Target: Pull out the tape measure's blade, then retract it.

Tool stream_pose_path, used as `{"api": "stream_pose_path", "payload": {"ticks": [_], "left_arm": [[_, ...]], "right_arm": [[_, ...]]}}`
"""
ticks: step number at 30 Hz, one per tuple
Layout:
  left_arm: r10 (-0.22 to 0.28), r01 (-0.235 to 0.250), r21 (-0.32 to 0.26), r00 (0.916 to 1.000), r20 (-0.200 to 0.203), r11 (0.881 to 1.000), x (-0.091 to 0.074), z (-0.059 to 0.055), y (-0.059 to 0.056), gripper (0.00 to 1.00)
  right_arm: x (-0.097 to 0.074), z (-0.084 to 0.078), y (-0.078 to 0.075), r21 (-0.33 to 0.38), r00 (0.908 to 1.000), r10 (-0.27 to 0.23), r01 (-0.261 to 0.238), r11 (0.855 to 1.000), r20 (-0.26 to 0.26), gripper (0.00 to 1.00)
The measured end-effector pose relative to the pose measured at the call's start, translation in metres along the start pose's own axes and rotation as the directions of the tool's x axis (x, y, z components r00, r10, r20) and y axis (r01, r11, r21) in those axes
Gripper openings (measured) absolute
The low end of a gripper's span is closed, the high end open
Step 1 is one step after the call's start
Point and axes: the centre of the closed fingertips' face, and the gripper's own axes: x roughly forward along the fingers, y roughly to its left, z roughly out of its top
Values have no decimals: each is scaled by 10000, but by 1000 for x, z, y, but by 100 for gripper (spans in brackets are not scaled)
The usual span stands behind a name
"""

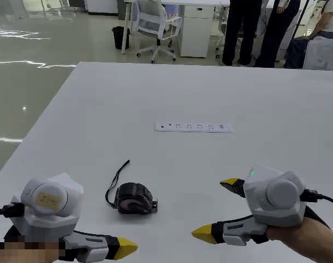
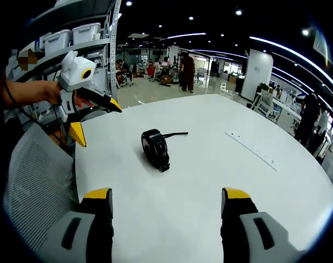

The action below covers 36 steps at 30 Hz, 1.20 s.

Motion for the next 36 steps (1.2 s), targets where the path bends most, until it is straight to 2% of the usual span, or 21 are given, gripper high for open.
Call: {"api": "stream_pose_path", "payload": {"ticks": [8,10,13,20,28,36], "left_arm": [[-123,101,400,9984,554,9991,-12,6,1,99],[-209,183,449,9982,565,9988,-14,5,1,99],[-338,287,651,9963,789,9975,-17,8,-2,99],[-421,360,493,9907,1296,9981,-22,18,0,99],[-420,313,705,9870,1553,9970,-26,25,-1,99],[-424,292,811,9852,1663,9963,-32,22,-2,99]], "right_arm": [[-18,-5,0,319,9992,-241,232,9992,307,86],[-21,-7,-1,402,9989,-299,284,9988,370,87],[-25,-11,-2,532,9984,-367,345,9980,420,88],[-34,-12,-1,555,9969,-372,334,9979,691,90],[-45,-16,-6,695,9944,-510,447,9966,921,93],[-56,-28,-6,857,9949,-612,542,9948,806,93]]}}
